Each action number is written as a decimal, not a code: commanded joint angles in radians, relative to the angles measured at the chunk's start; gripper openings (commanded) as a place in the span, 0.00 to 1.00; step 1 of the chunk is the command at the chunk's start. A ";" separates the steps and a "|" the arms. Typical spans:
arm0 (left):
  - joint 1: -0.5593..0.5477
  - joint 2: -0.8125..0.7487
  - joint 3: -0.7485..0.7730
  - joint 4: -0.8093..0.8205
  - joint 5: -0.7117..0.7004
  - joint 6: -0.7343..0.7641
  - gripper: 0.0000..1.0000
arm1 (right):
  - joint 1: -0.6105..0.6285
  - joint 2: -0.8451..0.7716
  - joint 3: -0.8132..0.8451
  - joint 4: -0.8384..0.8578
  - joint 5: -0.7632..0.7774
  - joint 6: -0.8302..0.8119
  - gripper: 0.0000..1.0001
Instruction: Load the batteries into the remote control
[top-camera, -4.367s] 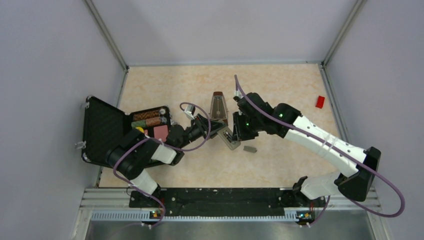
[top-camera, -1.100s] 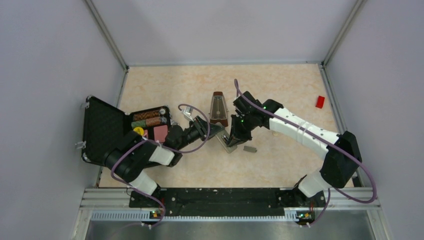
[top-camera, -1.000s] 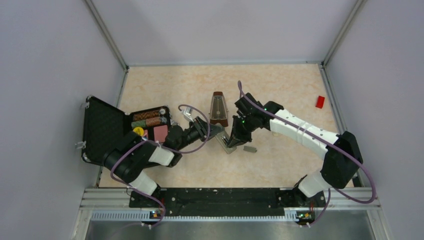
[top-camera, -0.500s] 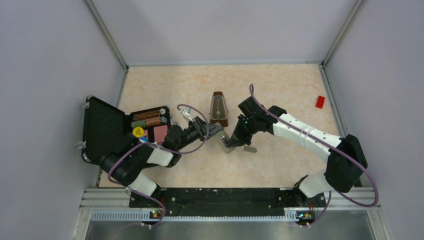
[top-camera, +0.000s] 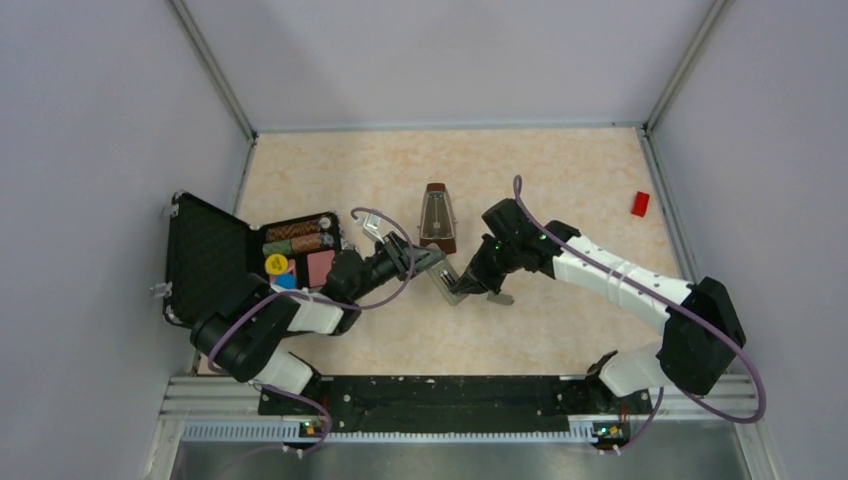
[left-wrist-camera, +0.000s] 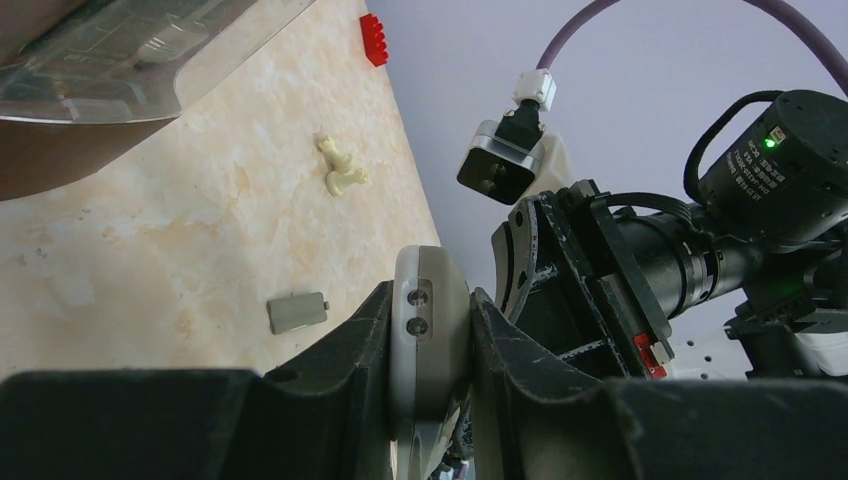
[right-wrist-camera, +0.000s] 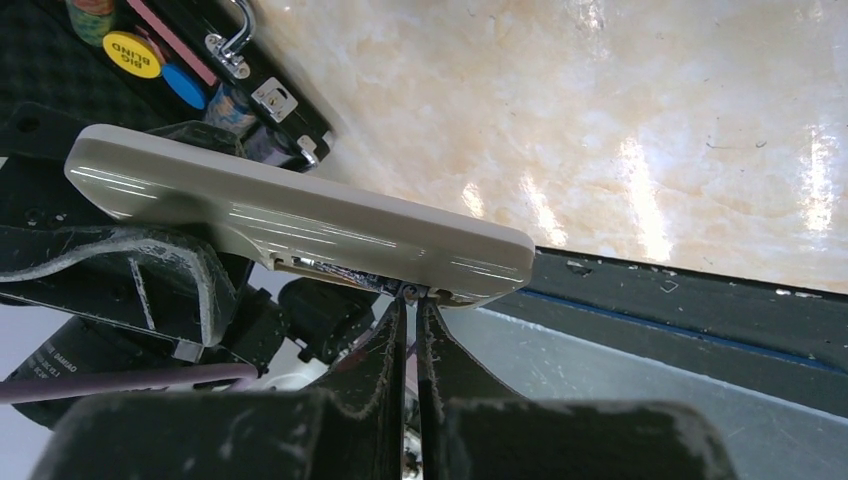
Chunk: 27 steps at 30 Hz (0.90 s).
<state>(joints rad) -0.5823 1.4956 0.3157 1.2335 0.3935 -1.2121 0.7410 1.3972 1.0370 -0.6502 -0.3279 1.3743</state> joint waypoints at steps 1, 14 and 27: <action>-0.031 -0.087 0.032 0.188 0.075 -0.156 0.00 | -0.008 -0.009 -0.019 0.147 0.072 0.048 0.05; -0.030 -0.170 0.046 0.067 0.042 -0.129 0.00 | -0.008 -0.076 -0.043 0.134 0.095 0.018 0.23; -0.030 -0.203 0.054 -0.101 -0.007 -0.121 0.00 | -0.013 -0.174 0.023 0.065 0.080 -0.050 0.35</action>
<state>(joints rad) -0.5926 1.3434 0.3260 1.0718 0.3538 -1.2732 0.7414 1.2667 1.0107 -0.5812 -0.3069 1.3544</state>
